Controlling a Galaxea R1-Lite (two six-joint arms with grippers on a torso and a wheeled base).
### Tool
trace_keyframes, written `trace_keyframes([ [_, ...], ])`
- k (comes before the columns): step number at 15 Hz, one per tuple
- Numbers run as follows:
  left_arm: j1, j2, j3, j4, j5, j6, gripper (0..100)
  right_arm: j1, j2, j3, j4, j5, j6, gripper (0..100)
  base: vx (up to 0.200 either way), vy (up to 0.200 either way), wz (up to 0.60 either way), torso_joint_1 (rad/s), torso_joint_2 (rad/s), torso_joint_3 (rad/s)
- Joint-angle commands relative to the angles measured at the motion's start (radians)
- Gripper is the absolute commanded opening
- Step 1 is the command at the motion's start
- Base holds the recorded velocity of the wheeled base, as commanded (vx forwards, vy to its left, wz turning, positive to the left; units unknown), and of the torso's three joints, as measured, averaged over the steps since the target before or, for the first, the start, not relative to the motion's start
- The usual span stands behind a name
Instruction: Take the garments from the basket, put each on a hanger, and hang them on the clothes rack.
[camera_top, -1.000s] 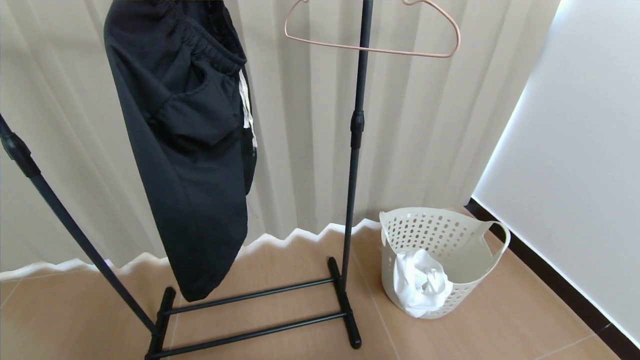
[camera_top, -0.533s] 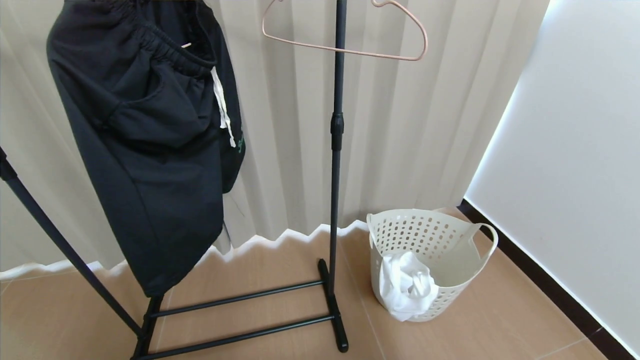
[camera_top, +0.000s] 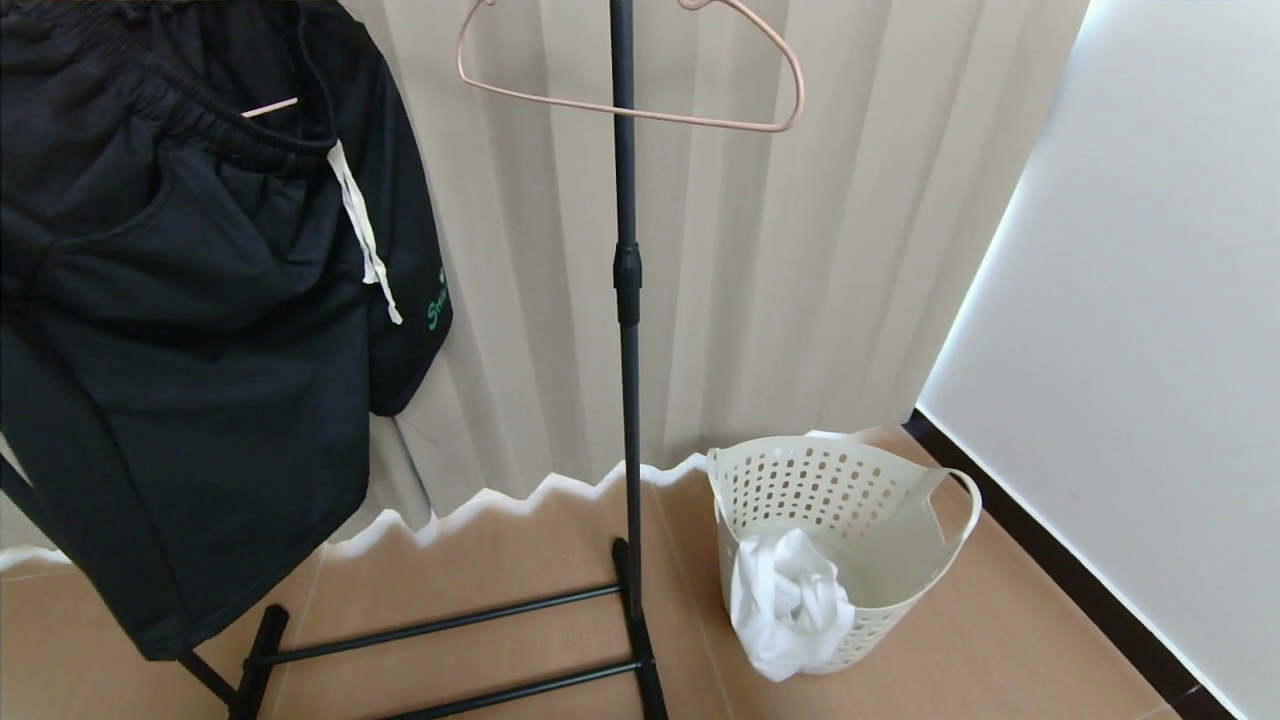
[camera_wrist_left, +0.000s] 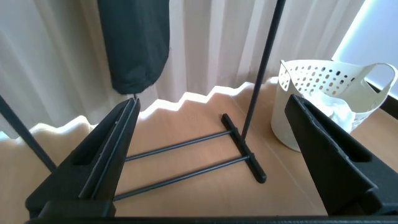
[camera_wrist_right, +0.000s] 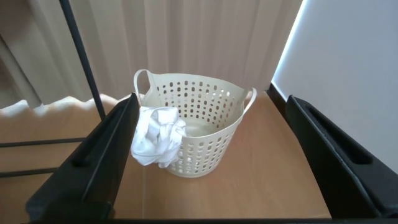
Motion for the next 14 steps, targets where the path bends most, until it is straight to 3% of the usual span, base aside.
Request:
trace_keyframes([
  [1,0.0,0.001,0.0,0.0,0.0,-0.001,100,0.0,0.001,0.0,-0.001,0.0,0.0,100,0.0,0.0,0.0,0.0,0.0,0.0],
  [3,0.0,0.001,0.0,0.0,0.0,-0.001,100,0.0,0.001,0.0,-0.001,0.0,0.0,100,0.0,0.0,0.0,0.0,0.0,0.0],
  [6,0.0,0.001,0.0,0.0,0.0,-0.001,100,0.0,0.001,0.0,-0.001,0.0,0.0,100,0.0,0.0,-0.6,0.003,0.0,0.004],
  [14,0.0,0.001,0.0,0.0,0.0,0.001,100,0.0,0.001,0.0,-0.001,0.0,0.0,100,0.0,0.0,0.0,0.0,0.0,0.0],
])
